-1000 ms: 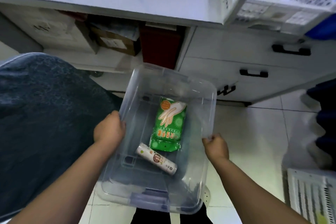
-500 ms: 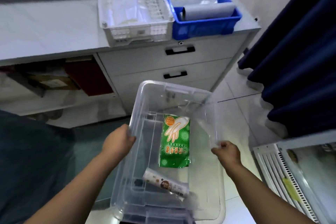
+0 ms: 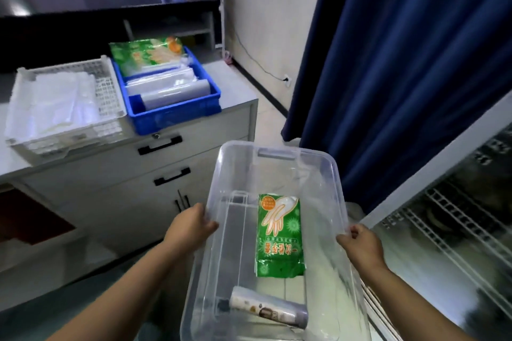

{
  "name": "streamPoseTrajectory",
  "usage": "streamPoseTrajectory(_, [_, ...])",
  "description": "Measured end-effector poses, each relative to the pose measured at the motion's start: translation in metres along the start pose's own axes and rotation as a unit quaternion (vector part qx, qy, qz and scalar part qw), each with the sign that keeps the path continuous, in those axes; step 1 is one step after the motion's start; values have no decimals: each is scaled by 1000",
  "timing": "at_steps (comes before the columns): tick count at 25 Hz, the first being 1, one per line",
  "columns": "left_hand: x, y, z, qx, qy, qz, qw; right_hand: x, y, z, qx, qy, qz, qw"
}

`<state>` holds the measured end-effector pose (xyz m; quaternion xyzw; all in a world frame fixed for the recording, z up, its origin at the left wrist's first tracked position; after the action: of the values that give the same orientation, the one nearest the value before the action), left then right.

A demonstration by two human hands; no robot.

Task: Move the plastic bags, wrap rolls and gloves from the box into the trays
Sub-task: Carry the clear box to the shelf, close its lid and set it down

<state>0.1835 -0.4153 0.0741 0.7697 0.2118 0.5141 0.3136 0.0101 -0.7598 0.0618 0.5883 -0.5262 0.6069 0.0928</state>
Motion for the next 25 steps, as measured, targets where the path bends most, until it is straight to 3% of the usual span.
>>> streamPoseTrajectory(6, [-21, 93, 86, -40, -21, -39, 998, 59, -5, 69, -8, 63, 45, 997])
streamPoseTrajectory(13, [-42, 182, 259, -70, -79, -76, 992, 92, -58, 208, -36, 145, 51, 987])
streamPoseTrajectory(25, [-45, 305, 509, -79, -76, -124, 986, 116, -162, 441, -73, 136, 97, 983])
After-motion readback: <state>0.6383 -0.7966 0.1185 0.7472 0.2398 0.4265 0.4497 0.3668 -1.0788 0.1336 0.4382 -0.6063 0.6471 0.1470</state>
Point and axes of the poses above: each hand's wrist, its own z-axis towards the middle knuckle, its own x-axis out of the back of the hand, y = z × x, the point moved 7 cm from there along z, towards the middle knuckle, and after that the axes turned 14 degrees about -z, right-handed, at the moved point
